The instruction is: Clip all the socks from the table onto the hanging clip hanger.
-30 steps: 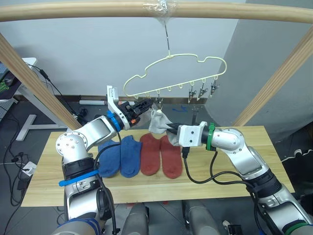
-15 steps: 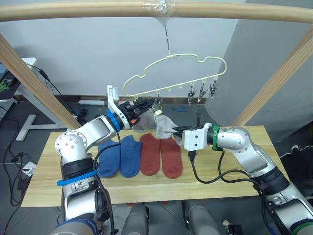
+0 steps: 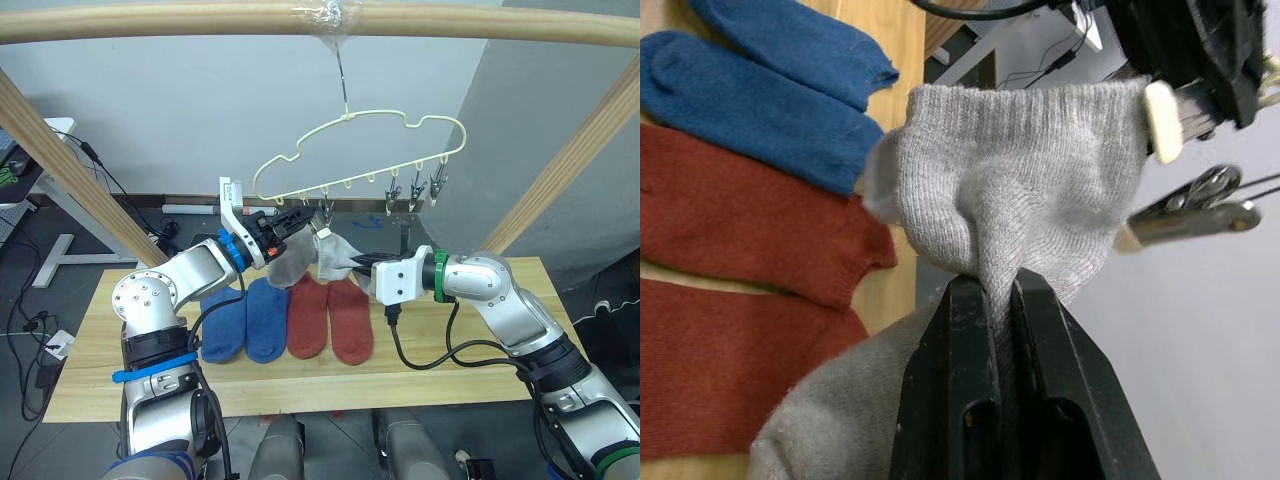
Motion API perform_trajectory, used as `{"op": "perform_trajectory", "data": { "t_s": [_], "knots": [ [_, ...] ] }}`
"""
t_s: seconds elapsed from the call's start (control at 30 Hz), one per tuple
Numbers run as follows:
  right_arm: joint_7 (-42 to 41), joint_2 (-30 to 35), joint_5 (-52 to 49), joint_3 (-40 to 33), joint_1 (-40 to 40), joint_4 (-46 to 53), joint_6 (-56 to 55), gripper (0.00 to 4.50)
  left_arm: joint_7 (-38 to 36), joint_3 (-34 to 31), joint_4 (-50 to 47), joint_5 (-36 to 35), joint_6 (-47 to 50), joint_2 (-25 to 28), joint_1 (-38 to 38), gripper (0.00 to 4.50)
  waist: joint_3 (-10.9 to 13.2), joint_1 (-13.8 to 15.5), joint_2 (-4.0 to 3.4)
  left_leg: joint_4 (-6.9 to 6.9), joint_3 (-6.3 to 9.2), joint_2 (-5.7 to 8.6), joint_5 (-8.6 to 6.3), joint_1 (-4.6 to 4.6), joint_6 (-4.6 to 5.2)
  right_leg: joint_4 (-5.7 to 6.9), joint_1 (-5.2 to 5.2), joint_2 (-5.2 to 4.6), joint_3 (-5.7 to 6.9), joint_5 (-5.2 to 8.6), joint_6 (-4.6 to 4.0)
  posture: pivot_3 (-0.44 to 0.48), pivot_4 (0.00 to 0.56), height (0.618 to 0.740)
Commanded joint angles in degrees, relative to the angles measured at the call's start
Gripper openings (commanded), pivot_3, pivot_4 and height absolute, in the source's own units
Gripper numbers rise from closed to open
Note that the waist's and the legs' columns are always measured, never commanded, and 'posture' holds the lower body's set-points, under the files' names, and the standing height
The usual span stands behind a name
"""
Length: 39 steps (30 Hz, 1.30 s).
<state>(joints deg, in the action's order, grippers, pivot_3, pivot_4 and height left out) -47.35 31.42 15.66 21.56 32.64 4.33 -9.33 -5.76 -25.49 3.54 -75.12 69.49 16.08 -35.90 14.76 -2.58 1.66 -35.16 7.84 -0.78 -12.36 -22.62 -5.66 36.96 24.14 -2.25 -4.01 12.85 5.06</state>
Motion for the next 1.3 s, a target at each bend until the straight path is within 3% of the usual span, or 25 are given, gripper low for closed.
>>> {"op": "perform_trajectory", "data": {
  "t_s": [0.03,0.3,0.6,0.8,1.1,1.3],
  "knots": [
    [0.01,-0.29,-0.52,-1.0,0.84,1.75,0.05,0.02,-0.24,0.53,-2.19,-1.73,-0.29,0.25,0.64,0.06,0.0,0.02,0.0,0.0,0.0,0.0,0.0,-0.01,0.0,-0.01,0.0,0.0,0.0,0.0,0.0,0.018,0.224,0.74],
    [-0.04,-0.7,-0.52,-1.01,1.27,1.57,0.63,0.02,-0.67,1.1,-3.47,-1.8,-1.0,0.83,1.57,0.06,0.0,0.04,0.0,0.0,0.0,0.0,0.0,0.0,0.0,0.0,0.0,0.0,0.0,-0.02,-0.03,0.018,0.224,0.74],
    [0.04,-0.83,-0.7,-1.15,1.46,0.98,0.8,0.0,-0.26,1.0,-3.63,-3.86,-1.3,1.28,1.81,2.92,0.0,0.23,0.0,0.0,0.0,0.0,0.0,-0.02,0.0,-0.01,0.01,0.0,0.0,-0.01,-0.02,0.024,0.226,0.74],
    [0.61,-1.29,-0.58,-1.06,1.57,-0.22,0.53,0.0,0.66,0.1,-4.6,-7.39,-0.6,2.86,2.03,4.49,0.0,0.24,0.0,0.0,0.0,0.0,0.0,-0.02,0.0,-0.01,0.02,0.0,0.0,-0.01,-0.02,0.028,0.226,0.74],
    [2.01,-5.75,-2.76,-1.54,2.03,-4.84,1.42,0.0,6.0,1.18,-13.04,-16.1,-0.04,11.54,8.02,4.49,0.01,0.53,0.01,0.06,0.03,-0.02,0.0,-0.02,0.0,0.0,0.05,-0.01,0.0,-0.01,-0.05,0.062,0.225,0.74],
    [1.42,-9.65,-7.9,-2.64,-0.18,-5.02,6.33,1.83,7.05,2.46,-19.27,-17.26,-1.3,17.12,13.99,4.5,0.01,0.94,0.02,0.08,0.04,-0.01,0.0,-0.02,0.0,0.0,0.05,-0.01,0.01,-0.01,-0.11,0.09,0.225,0.74]
  ]
}}
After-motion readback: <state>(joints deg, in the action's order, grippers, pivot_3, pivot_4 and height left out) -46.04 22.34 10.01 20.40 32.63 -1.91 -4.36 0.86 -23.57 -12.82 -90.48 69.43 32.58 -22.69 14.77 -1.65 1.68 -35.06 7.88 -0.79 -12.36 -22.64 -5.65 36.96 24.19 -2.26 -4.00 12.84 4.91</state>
